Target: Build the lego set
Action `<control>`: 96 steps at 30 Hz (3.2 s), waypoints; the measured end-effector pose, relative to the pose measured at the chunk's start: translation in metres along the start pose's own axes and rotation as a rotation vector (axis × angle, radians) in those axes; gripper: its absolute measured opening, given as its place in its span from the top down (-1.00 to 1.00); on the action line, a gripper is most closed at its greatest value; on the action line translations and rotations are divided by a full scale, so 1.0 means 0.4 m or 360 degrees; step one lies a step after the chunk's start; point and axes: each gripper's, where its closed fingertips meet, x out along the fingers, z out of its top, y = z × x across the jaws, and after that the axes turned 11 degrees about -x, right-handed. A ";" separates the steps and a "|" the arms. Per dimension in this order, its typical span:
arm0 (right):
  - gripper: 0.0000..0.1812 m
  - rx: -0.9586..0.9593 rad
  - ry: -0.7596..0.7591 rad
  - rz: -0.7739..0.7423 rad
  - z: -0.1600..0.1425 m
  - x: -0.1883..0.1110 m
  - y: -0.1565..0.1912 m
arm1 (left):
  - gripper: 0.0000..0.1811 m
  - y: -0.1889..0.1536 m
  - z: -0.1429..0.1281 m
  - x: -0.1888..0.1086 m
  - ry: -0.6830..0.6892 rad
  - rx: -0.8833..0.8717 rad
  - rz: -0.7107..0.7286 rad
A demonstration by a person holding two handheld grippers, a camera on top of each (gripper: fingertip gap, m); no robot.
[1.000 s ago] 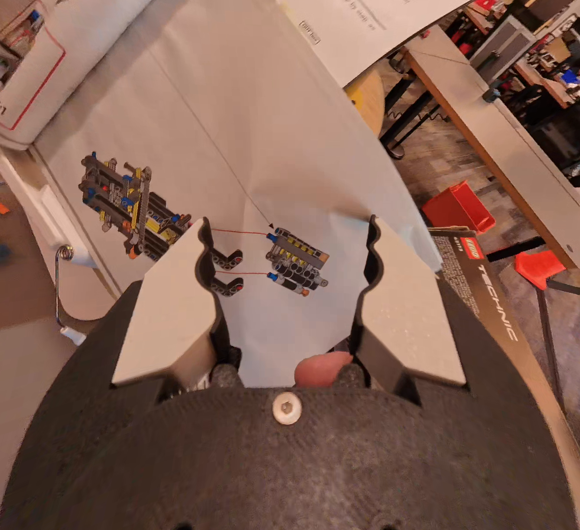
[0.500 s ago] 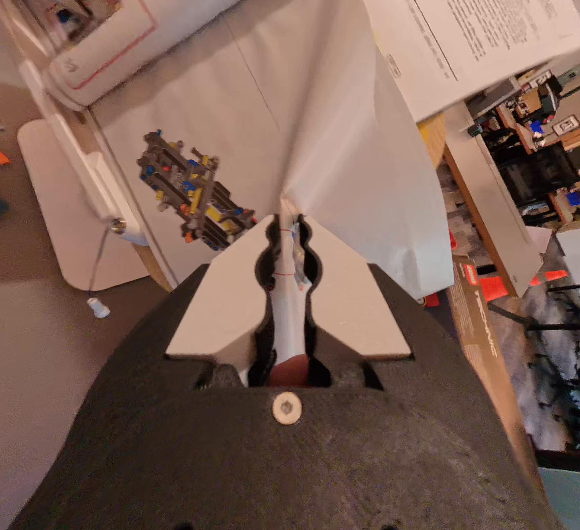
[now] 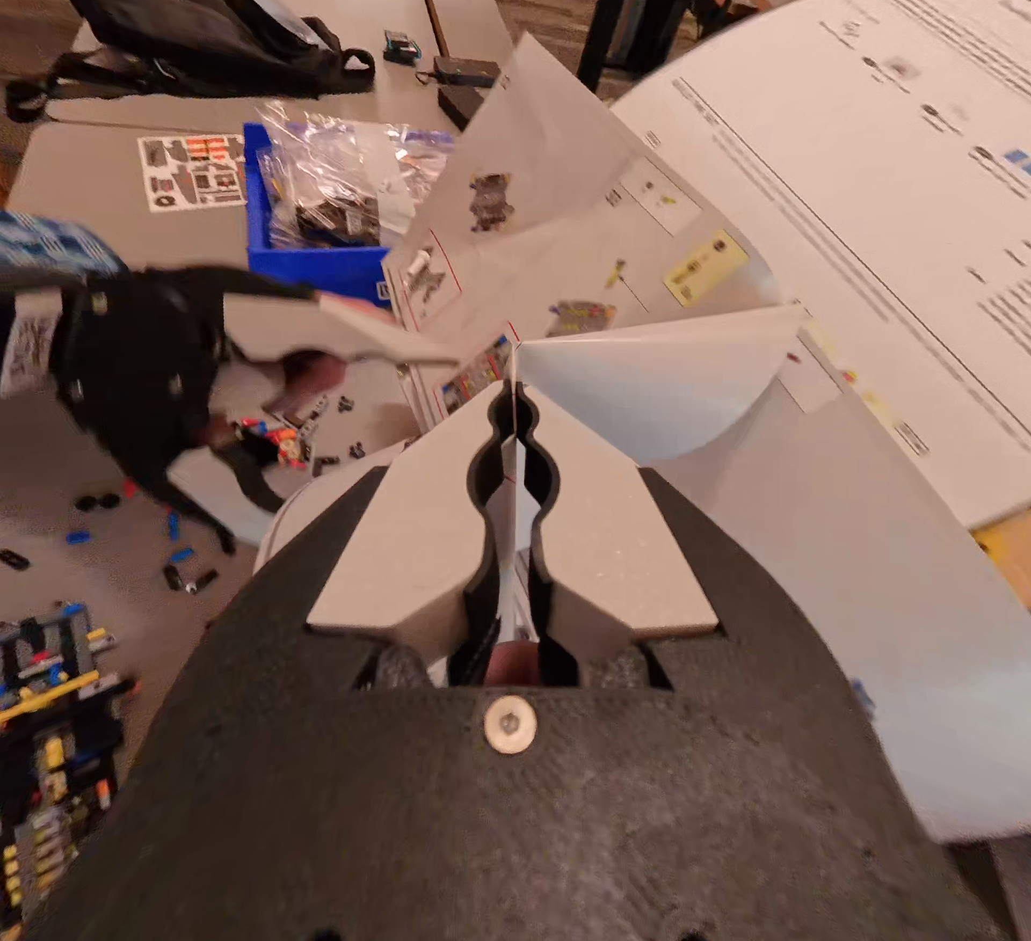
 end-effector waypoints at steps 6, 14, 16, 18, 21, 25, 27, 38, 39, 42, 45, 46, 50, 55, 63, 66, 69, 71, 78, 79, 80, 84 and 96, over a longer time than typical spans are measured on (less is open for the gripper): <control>0.91 0.0037 -0.0117 0.0021 0.096 0.083 0.031 | 0.42 0.045 0.046 0.022 -0.0216 -0.0289 0.0330; 0.75 -0.0219 -0.0025 -0.0453 0.083 -0.044 -0.080 | 0.95 0.101 -0.012 -0.021 -0.0346 -0.0934 0.0132; 0.72 -0.0177 0.0108 -0.0387 0.016 -0.011 -0.076 | 0.93 0.108 -0.024 -0.040 -0.0386 -0.1104 0.0060; 0.75 -0.0154 0.0219 -0.0188 -0.045 0.048 -0.028 | 0.88 0.120 -0.025 -0.063 -0.0474 -0.1201 0.0006; 0.72 -0.0348 0.0317 -0.0157 -0.071 0.146 0.005 | 0.87 0.155 -0.038 -0.097 -0.0555 -0.1270 0.0017; 0.73 -0.0588 0.0154 -0.0213 0.030 0.236 0.029 | 0.75 0.181 -0.053 -0.146 -0.0601 -0.1311 -0.0005; 0.78 -0.0625 0.0116 -0.0316 0.073 0.260 0.006 | 0.58 0.206 -0.083 -0.172 -0.0576 -0.1328 0.0081; 0.80 -0.0699 0.0202 -0.0404 0.086 0.362 -0.041 | 0.53 0.230 -0.254 -0.183 -0.0038 -0.1488 0.0317; 0.80 -0.0714 0.0224 -0.0411 0.076 0.369 -0.044 | 0.52 0.226 -0.256 -0.174 -0.0001 -0.1546 0.0292; 0.81 -0.0707 0.0223 -0.0415 0.064 0.379 -0.046 | 0.52 0.230 -0.244 -0.172 -0.0024 -0.1630 0.0279; 0.83 -0.0706 0.0150 -0.0342 0.077 0.368 -0.012 | 0.56 0.227 -0.241 -0.161 -0.0010 -0.1645 0.0289; 0.84 -0.0682 0.0132 -0.0290 0.077 0.364 0.002 | 0.58 0.229 -0.240 -0.158 -0.0011 -0.1630 0.0303; 0.82 -0.0703 0.0180 -0.0251 0.044 0.356 0.015 | 0.55 0.196 -0.222 -0.145 -0.0018 -0.1491 0.0194; 0.79 -0.0747 0.0235 -0.0341 0.008 0.353 0.008 | 0.48 0.166 -0.200 -0.149 -0.0035 -0.1190 0.0165; 0.82 -0.0774 0.0249 -0.0738 0.017 0.335 -0.072 | 0.62 0.206 -0.244 -0.142 0.0049 -0.1412 0.0318; 0.86 -0.0781 0.0287 -0.0846 0.015 0.334 -0.094 | 0.60 0.207 -0.236 -0.131 0.0055 -0.1443 0.0324; 0.88 -0.0768 0.0293 -0.0866 0.012 0.338 -0.097 | 0.62 0.208 -0.237 -0.123 0.0107 -0.1418 0.0367; 0.87 -0.0748 0.0270 -0.0858 0.016 0.337 -0.096 | 0.78 0.199 -0.243 -0.116 0.0156 -0.1425 0.0357; 0.88 -0.0830 0.0216 -0.0806 0.046 0.333 -0.052 | 0.94 0.196 -0.245 -0.118 0.0059 -0.1575 0.0295; 0.89 -0.0868 0.0200 -0.0764 0.056 0.338 -0.030 | 0.95 0.196 -0.243 -0.120 0.0004 -0.1634 0.0270; 0.92 -0.0900 0.0163 -0.0685 0.068 0.347 0.001 | 0.95 0.196 -0.244 -0.122 -0.0041 -0.1661 0.0265; 0.99 -0.0880 0.0200 -0.0342 0.049 0.406 0.089 | 0.96 0.194 -0.242 -0.131 -0.0182 -0.1732 0.0271; 1.00 -0.0855 0.0292 -0.0459 0.032 0.470 0.053 | 0.99 0.172 -0.242 -0.169 -0.0526 -0.1637 0.0320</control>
